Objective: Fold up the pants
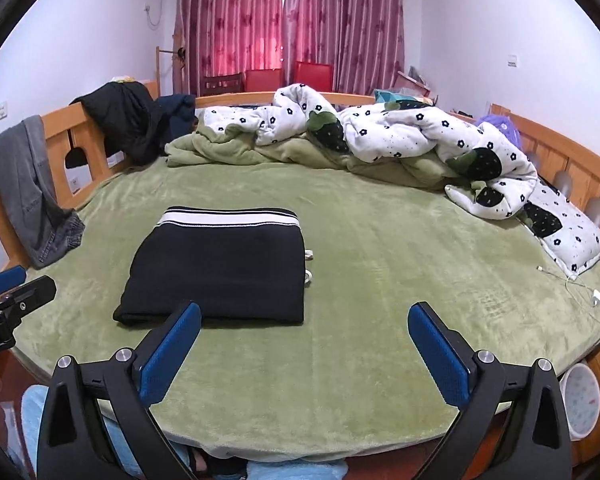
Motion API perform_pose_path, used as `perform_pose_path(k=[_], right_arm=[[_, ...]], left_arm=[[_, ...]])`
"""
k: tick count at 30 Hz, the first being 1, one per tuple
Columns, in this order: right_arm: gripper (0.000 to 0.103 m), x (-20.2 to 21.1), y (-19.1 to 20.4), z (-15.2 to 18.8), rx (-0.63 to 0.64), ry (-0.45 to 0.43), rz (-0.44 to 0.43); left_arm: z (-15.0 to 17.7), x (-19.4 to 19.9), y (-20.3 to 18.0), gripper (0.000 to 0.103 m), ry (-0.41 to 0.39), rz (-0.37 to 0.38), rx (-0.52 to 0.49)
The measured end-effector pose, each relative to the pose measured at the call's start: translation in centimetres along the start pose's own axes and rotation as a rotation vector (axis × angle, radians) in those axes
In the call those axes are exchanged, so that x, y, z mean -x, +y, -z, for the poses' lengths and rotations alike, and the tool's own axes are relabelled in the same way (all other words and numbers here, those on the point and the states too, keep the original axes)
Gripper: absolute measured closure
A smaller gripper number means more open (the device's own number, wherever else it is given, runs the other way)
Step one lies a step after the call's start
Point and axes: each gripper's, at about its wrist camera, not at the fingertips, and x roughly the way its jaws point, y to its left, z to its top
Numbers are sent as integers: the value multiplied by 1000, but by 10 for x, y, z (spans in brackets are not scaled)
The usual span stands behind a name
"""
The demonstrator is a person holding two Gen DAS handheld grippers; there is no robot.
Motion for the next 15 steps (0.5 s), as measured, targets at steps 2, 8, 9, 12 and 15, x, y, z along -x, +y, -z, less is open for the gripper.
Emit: perform_pose_path(k=[2,8,9,12,15], right_arm=[[1,1,-2,0,-3,5,6],[1,5,-5,0,-12,-16,-9],[1,5,-4,0,-11,-17,-2],[1,4,-3,1,-4,-15,8],[1,3,-5,1,-11,-11,6]], left_arm=[[0,0,0,20,-2,-7,-2],[0,0,2,20,3,-14,5],[1,0,1,20,4,-15,8],[1,0,3,20,6,-22,10],[1,-1,2,20,8,-27,8]])
